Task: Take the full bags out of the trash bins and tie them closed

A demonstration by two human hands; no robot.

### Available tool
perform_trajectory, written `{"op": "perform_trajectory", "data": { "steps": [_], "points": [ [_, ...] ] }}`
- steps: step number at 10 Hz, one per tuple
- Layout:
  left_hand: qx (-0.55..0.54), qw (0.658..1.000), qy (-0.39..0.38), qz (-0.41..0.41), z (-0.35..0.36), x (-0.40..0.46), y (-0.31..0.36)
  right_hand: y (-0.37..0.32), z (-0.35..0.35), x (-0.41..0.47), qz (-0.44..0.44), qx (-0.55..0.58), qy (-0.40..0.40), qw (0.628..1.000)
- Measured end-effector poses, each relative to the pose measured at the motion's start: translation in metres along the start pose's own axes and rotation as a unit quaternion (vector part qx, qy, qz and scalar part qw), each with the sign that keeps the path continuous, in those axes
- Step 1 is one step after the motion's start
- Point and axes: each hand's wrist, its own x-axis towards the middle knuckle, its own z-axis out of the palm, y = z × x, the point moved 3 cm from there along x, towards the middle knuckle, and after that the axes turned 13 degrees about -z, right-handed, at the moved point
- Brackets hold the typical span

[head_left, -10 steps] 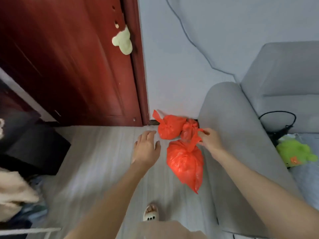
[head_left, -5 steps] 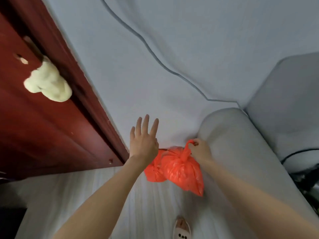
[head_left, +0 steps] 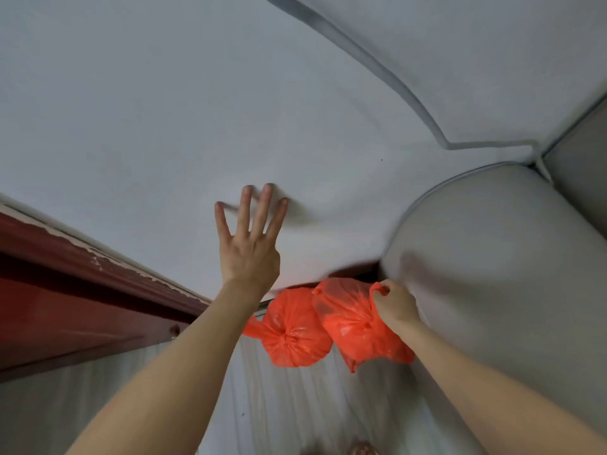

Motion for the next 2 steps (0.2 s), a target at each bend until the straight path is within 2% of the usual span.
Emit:
{"op": "perform_trajectory", "data": {
  "steps": [1, 2],
  "points": [
    [0.001, 1.000, -0.025, -0.011, 0.0023, 0.0004, -0.0008, -0.0047, -0.0077, 0.0034, 0.002, -0.003, -0.012, 1.000],
    [-0.011, 0.996, -0.082, -0.034, -0.0044, -0.0025, 0.0026, -0.0138, -0.0137, 0.0046, 0.006, -0.018, -0.044, 0.999]
  ]
}}
